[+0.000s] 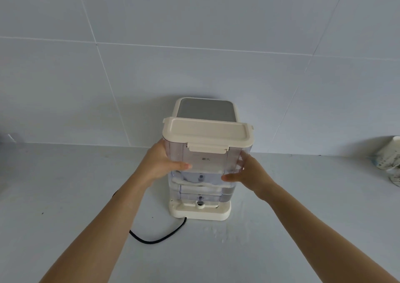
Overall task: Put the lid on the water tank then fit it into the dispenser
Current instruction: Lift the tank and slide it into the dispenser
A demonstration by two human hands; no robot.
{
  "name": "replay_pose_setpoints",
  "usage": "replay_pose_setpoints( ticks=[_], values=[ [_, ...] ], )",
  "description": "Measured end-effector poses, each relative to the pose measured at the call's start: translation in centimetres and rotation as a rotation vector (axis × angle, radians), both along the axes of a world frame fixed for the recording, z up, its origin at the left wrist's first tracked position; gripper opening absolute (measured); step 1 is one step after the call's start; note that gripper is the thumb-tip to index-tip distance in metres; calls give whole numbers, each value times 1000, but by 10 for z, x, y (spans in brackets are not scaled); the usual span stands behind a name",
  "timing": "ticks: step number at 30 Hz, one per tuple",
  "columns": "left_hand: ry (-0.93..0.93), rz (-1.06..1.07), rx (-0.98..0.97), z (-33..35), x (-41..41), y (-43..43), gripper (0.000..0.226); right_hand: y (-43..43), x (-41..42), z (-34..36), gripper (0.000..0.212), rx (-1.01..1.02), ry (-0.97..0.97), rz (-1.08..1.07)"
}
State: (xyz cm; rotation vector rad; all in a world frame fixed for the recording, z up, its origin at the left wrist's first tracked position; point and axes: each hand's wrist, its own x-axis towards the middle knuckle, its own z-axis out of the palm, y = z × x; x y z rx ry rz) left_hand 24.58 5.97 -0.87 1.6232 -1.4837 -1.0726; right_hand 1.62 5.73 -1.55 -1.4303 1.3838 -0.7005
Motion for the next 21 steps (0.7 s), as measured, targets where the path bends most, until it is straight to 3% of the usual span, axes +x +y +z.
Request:
replay_pose_setpoints(
  ticks=[6,11,21],
  values=[
    [62,-32,2,-9,1,2,104,0,2,-9,74,1,39,8],
    [36,-21,6,-16,1,3,84,-2,1,-22,75,17,53,-13],
    [9,-18,4,-25,2,6,99,-3,1,-35,78,33,60,-13]
  ],
)
